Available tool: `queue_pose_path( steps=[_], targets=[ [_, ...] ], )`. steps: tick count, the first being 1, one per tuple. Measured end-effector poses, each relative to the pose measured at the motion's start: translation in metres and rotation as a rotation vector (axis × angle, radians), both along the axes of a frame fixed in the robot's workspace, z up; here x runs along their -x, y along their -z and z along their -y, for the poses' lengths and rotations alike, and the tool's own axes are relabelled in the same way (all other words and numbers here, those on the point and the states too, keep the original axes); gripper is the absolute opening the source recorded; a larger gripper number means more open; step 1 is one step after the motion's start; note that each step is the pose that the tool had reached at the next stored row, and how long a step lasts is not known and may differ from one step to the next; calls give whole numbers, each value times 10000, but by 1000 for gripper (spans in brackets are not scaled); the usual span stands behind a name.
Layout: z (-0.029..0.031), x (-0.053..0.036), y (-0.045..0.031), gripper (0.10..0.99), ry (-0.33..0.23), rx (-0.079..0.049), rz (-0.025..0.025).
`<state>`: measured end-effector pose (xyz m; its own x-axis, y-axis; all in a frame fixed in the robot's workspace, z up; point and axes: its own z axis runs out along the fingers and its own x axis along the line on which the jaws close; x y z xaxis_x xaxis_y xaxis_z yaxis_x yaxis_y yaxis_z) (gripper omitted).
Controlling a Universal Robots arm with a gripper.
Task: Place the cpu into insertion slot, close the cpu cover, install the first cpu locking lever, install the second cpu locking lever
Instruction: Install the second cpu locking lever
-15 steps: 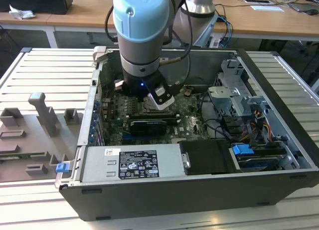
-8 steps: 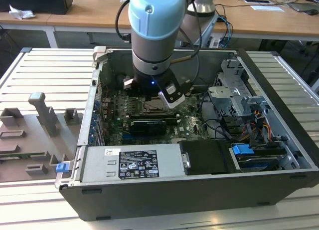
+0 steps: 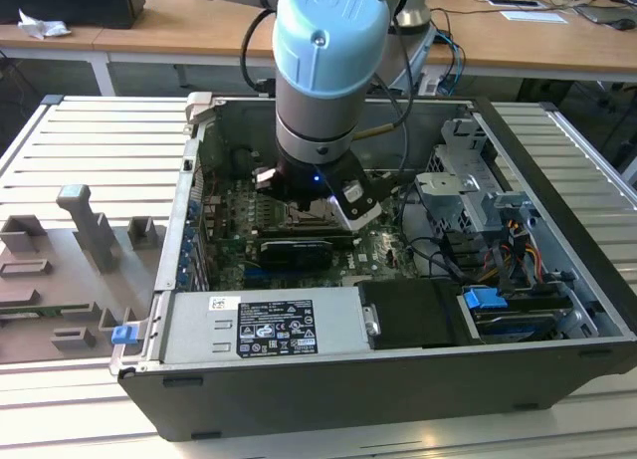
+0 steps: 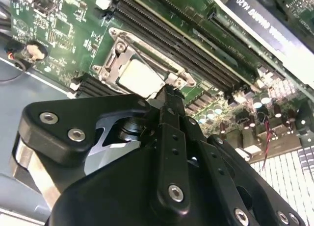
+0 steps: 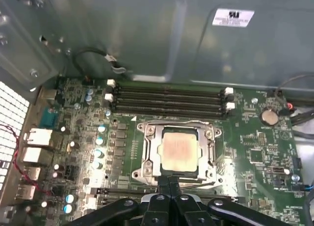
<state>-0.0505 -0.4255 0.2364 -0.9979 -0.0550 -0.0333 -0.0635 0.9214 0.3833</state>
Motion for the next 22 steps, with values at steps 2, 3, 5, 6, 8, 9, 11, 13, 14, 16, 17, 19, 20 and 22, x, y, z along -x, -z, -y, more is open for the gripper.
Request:
queue_pose_path(
  steps=[2,3,5,6,8,9,11,13,14,16,17,19,20,22],
  targets=[
    [0,71,42,106,-3,0,0],
    [0,110,58,106,-2,1,-1],
    [1,170,98,106,-2,1,-1],
    [1,185,118,106,-1,1,-1],
    [0,198,156,106,-2,2,-1],
    [0,204,174,106,-2,1,-1],
    [0,221,224,106,-2,1,-1],
    [0,223,263,106,-4,1,-1],
    [0,223,282,106,-5,1,-1],
    [0,226,319,106,-2,1,-1],
    [0,230,345,106,-1,2,-1],
    [-3,240,388,106,-3,0,0],
    [-4,245,395,106,-2,-1,-1],
    [-6,257,410,106,-3,-10,-1]
  ],
)
